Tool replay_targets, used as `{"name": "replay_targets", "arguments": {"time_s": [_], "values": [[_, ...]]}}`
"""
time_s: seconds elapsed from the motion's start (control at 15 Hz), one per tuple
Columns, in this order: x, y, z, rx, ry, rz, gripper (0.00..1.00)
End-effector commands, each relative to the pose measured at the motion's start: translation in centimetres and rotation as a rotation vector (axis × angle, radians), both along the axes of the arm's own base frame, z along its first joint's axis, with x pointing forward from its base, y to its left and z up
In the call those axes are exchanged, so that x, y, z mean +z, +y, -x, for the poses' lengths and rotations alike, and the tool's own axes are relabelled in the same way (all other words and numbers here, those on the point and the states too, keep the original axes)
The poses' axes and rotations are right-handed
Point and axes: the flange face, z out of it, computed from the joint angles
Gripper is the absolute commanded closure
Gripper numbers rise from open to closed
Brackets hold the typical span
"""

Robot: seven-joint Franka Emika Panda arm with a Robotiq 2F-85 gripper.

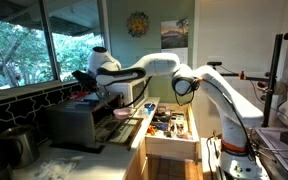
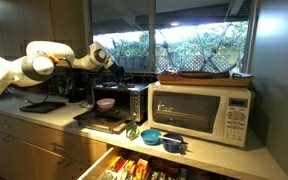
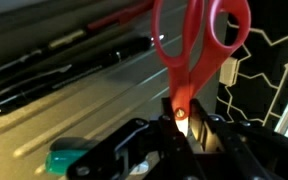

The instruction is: Put the pair of scissors on top of the microwave on the left

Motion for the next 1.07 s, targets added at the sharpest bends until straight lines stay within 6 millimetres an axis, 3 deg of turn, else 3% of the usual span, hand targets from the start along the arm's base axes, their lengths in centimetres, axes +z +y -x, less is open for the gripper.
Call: {"name": "replay_targets", "arguments": {"time_s": [0.0, 0.27, 0.47, 0.87, 0.93, 1.0], "values": [[0.8, -0.4, 0.6, -0.138, 0.022, 0.03, 0.53], [2.4, -0.5, 1.2, -0.221, -0.008, 0.002, 0.23], [6.2, 0.6, 2.3, -0.153, -0.07, -0.106, 0.02], [16.2, 2.3, 6.2, 0.125, -0.25, -0.23, 0.0], [17.3, 2.6, 6.7, 0.173, -0.286, -0.245, 0.0], [16.2, 2.6, 5.9, 0.101, -0.26, -0.209, 0.01]]}}
